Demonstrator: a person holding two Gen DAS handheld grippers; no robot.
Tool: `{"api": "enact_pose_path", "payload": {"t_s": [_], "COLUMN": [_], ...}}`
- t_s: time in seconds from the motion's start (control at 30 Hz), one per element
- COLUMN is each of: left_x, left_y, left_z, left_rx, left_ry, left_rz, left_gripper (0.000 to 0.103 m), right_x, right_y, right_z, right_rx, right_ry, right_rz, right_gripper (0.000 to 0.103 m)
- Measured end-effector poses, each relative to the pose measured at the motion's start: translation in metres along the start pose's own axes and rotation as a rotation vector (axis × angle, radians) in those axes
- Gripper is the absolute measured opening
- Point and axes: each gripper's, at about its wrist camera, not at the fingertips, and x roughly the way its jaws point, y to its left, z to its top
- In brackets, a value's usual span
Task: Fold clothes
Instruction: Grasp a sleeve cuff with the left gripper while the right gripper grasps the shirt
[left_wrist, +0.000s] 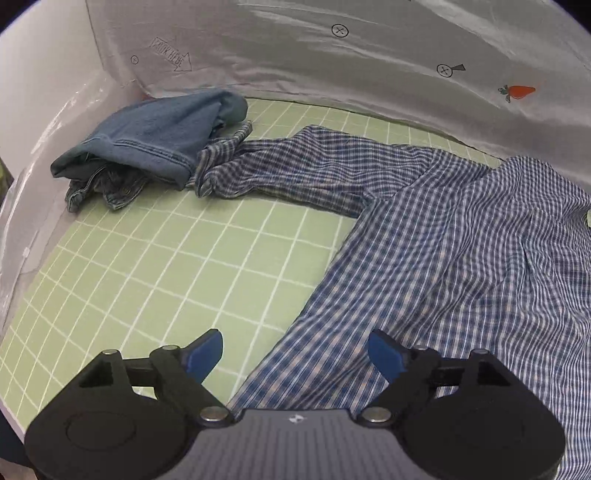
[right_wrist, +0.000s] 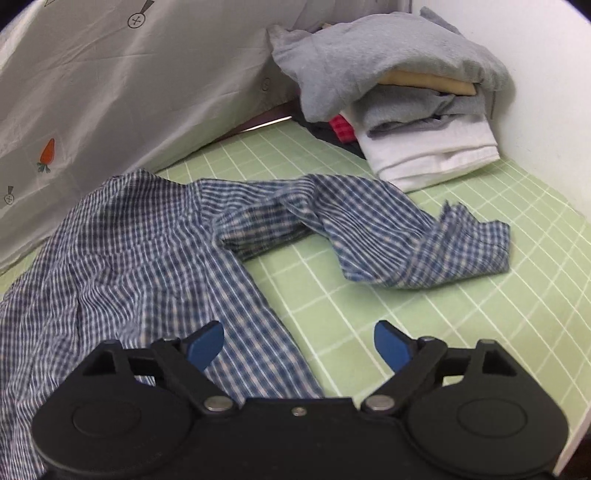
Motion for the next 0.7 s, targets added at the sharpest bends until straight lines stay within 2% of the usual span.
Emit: {"api": "enact_pose_path", "payload": {"t_s": [0.1,0.27,0.5,0.7], "left_x": [0.019,0.065,0.128,0.161], "left_y": [0.000,0.020,0.051,0.070], "left_z": [0.025,0.070,0.124,0.147], "left_rx": [-0.023,-0.113,-0.210,-0.253], "left_ry": [-0.008,0.016,0.018,0.029], "left_rz": [0.018,0.098,0.217,0.274], "left_gripper": [0.086,0.088,0.089,0.089], "right_x": [0.020,0.062,0.135,0.197], "right_y": [0.027,0.080,0.157,0.224], "right_z": [0.026,0.074,0.130,0.165], "right_rx": [-0.018,-0.042,-0.035,-0.026], "right_ry": [-0.015,-0.037,-0.008,0.043], "right_rz": [0.030,0.073,0.176,0.262], "right_gripper": [0.091,0.093,0.094,0.095]}}
